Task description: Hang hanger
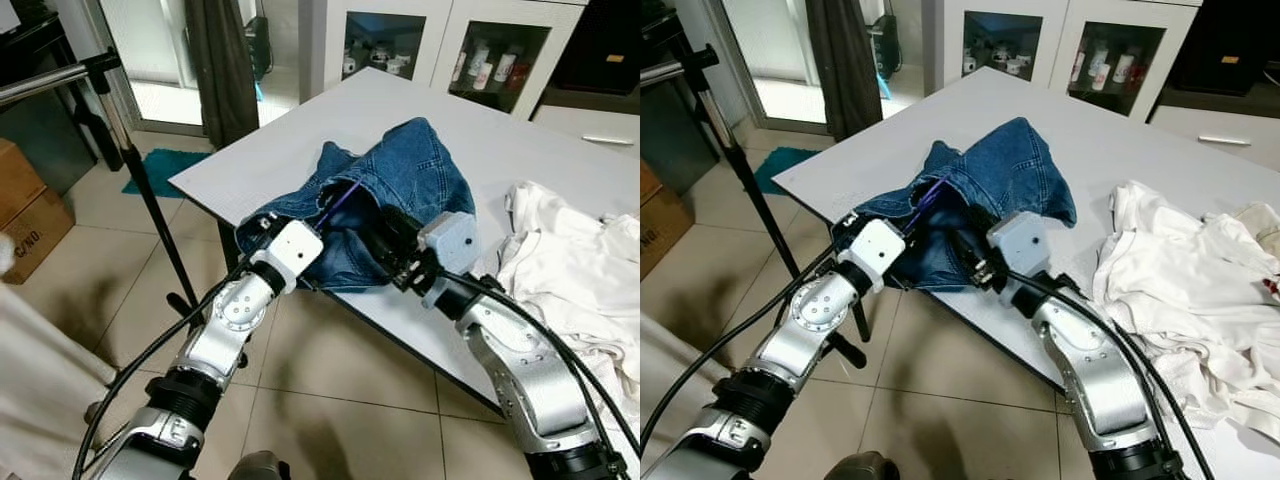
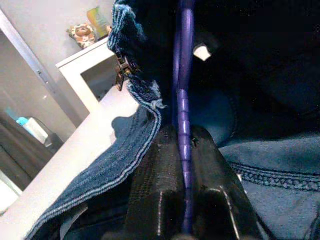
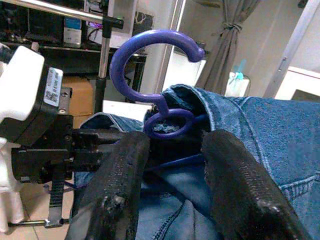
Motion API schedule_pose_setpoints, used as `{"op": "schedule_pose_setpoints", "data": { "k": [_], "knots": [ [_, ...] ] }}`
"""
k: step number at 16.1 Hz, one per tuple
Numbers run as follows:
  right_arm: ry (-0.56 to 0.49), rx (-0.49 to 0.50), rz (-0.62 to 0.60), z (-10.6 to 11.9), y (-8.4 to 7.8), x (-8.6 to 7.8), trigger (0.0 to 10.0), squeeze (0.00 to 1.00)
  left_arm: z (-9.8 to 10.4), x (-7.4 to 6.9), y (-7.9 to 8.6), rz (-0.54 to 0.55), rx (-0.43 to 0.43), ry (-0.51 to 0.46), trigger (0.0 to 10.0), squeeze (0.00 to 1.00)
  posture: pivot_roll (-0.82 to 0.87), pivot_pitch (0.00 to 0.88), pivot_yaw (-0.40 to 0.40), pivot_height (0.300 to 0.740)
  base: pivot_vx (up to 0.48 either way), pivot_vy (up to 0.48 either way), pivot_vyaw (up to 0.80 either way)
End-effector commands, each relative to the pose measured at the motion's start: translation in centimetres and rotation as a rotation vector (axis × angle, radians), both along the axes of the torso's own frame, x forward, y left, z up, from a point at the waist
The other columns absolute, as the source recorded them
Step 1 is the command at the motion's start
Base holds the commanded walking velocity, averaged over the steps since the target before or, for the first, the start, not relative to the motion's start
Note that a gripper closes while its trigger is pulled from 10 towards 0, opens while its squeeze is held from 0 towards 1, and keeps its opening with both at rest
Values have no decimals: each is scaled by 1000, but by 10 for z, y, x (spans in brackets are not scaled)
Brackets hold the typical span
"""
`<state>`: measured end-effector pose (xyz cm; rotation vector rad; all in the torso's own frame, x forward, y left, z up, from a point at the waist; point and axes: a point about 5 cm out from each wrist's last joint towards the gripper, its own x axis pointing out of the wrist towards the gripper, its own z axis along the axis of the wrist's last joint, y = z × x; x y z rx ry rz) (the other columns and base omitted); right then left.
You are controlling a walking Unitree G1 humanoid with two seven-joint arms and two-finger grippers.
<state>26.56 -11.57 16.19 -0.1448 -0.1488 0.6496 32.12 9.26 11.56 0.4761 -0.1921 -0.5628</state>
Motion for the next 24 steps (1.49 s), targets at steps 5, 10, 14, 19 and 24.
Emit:
{"op": "schedule_pose_setpoints", "data": {
  "k": [5,10,14,19,24],
  "knots": [
    [-51,-168,-153,-6,-8,11,10000,831,9,4,-5,-12,6,-42,10000,0,176,0,6,740,0,0,0],
    [-69,-253,-256,-13,-15,20,10000,804,11,2,-5,-24,26,-66,10000,0,182,0,5,740,0,0,0],
    [-63,-265,-265,-19,-11,28,2745,0,11,2,-5,-32,31,-73,10000,0,187,0,5,740,0,0,0],
    [-65,-284,-348,-18,-14,44,0,0,13,0,-5,-43,36,-87,10000,0,197,0,1,740,0,0,0],
    [-68,-321,-443,-19,-27,50,0,0,13,-2,-7,-57,46,-98,10000,0,199,0,-2,740,0,0,0]
  ]
}}
